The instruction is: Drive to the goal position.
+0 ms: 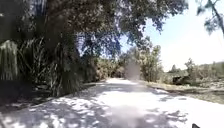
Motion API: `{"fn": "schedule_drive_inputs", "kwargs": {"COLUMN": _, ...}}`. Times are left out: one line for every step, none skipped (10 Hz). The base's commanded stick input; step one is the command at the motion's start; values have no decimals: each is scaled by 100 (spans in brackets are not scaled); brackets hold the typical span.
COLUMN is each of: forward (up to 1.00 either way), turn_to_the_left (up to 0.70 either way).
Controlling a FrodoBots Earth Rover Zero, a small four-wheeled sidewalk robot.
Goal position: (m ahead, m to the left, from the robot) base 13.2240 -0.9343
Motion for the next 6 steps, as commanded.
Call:
{"fn": "schedule_drive_inputs", "kwargs": {"forward": 70, "turn_to_the_left": 0}}
{"fn": "schedule_drive_inputs", "kwargs": {"forward": 70, "turn_to_the_left": 0}}
{"fn": "schedule_drive_inputs", "kwargs": {"forward": 70, "turn_to_the_left": 0}}
{"fn": "schedule_drive_inputs", "kwargs": {"forward": 70, "turn_to_the_left": 0}}
{"fn": "schedule_drive_inputs", "kwargs": {"forward": 70, "turn_to_the_left": 0}}
{"fn": "schedule_drive_inputs", "kwargs": {"forward": 70, "turn_to_the_left": 0}}
